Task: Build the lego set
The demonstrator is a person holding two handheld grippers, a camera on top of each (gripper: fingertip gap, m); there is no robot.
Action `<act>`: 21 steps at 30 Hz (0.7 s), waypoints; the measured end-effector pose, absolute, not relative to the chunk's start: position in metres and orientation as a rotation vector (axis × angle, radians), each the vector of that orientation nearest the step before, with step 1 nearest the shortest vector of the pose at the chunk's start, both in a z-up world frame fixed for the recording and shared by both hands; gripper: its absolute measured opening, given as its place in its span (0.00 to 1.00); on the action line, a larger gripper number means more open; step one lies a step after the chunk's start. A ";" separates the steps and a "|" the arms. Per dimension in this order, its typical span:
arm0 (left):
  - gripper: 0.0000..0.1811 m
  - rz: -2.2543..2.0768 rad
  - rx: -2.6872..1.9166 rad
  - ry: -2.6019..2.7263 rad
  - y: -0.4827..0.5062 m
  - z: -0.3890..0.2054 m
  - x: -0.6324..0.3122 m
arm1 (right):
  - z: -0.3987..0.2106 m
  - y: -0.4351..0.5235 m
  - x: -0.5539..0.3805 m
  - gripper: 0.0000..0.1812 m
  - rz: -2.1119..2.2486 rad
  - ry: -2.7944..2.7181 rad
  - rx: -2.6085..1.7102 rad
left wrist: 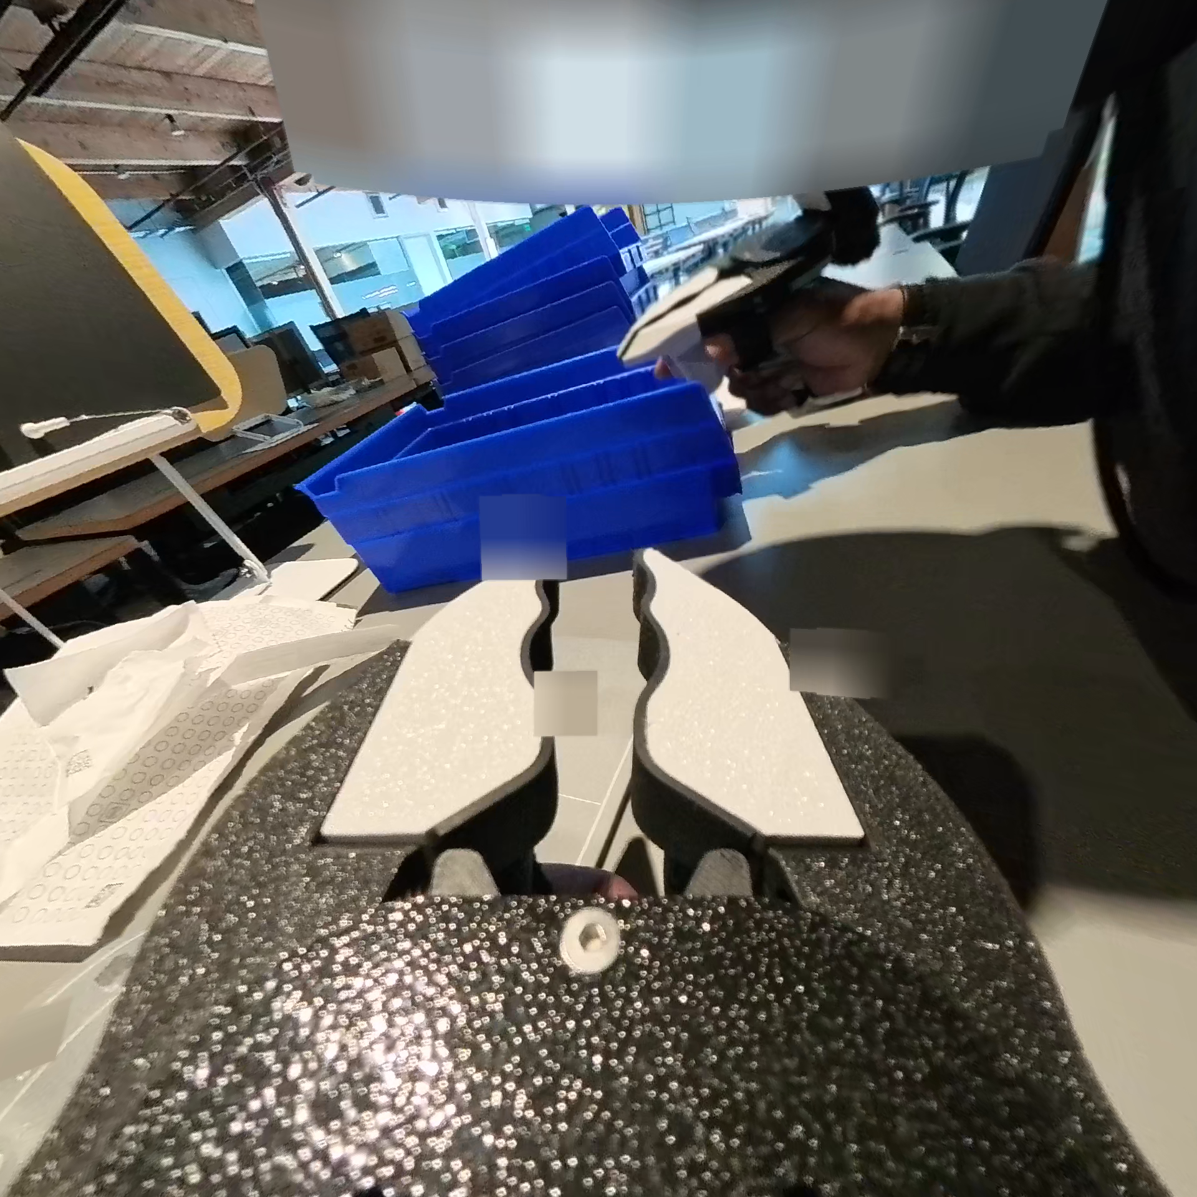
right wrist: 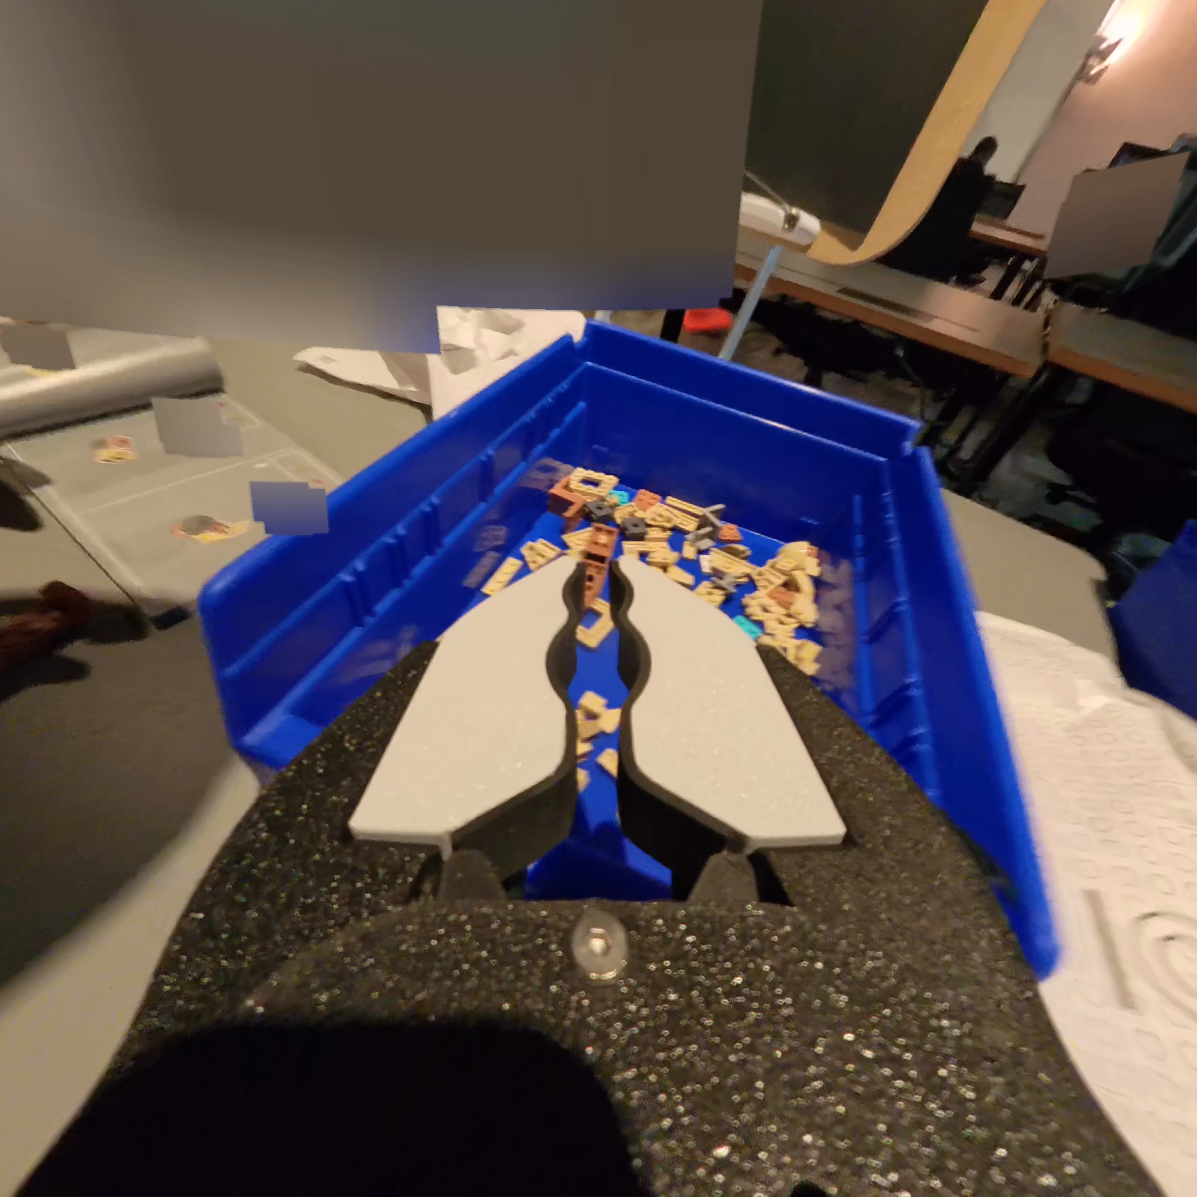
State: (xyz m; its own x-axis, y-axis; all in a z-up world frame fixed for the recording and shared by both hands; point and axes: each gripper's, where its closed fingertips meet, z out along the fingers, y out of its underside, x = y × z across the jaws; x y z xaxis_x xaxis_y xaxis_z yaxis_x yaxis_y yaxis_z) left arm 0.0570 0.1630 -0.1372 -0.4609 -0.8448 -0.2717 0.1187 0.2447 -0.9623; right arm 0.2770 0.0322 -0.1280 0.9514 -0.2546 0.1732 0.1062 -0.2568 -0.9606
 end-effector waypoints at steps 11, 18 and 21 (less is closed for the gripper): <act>0.12 -1.379 -0.706 1.578 0.169 -0.132 0.057 | -0.052 0.085 0.316 0.09 -0.410 -0.225 -2.058; 0.12 -1.376 -0.707 1.588 0.169 -0.133 0.058 | -0.043 0.107 0.325 0.09 -0.322 -0.175 -2.002; 0.12 -1.386 -0.711 1.583 0.169 -0.132 0.057 | -0.054 0.103 0.330 0.09 -0.327 -0.186 -2.040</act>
